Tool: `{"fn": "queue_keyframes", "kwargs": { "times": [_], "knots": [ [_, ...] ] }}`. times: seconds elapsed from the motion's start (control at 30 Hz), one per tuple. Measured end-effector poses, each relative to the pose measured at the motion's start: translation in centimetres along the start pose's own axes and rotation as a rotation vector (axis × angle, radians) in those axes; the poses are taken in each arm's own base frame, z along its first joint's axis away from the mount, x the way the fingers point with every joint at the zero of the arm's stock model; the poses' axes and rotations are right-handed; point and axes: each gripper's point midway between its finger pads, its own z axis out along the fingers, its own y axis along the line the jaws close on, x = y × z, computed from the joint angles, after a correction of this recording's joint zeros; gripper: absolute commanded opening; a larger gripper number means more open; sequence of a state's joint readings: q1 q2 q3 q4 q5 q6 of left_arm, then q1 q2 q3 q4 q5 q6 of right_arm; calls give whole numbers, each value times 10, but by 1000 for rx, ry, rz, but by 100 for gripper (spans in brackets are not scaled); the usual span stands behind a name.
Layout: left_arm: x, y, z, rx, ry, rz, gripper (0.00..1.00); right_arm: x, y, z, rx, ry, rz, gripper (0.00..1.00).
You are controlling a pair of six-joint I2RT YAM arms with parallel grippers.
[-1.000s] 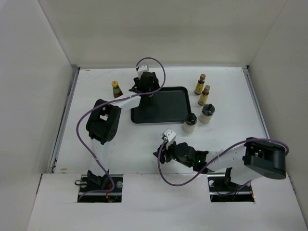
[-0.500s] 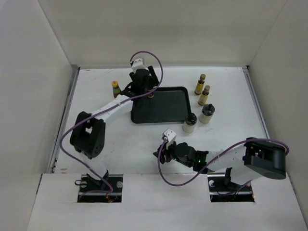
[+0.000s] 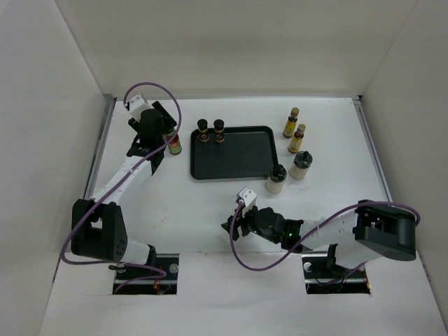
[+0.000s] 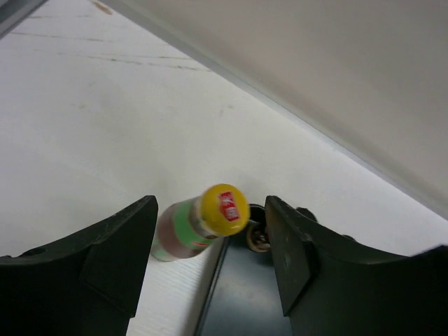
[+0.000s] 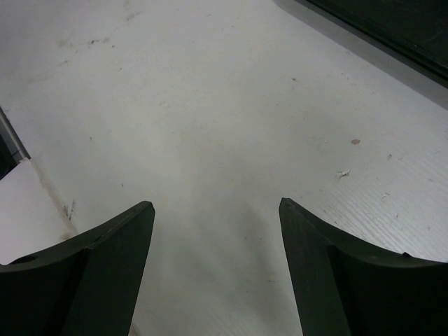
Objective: Organize the condiment bottles
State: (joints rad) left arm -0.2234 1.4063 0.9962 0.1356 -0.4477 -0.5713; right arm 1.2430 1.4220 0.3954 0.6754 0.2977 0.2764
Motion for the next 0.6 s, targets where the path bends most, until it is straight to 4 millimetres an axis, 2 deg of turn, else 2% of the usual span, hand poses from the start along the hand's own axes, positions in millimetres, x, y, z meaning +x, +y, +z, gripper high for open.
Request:
{"fn": "queue_keyframes", "kwargs": {
  "times": [0.07,0.2,0.33,0.6],
  "knots": [
    [3,12,5,-29,12,6,62,0,0,0,0,-1,0,79],
    [18,17,17,-39,53,29,62,-2,-1,1,1,-6,3,79],
    [18,6,30,-18,57,37,62,-1,-1,1,1,-5,3,79],
    [19,-4,43,-2,65,60,61,4,0,2,-6,11,-1,79]
  ]
}}
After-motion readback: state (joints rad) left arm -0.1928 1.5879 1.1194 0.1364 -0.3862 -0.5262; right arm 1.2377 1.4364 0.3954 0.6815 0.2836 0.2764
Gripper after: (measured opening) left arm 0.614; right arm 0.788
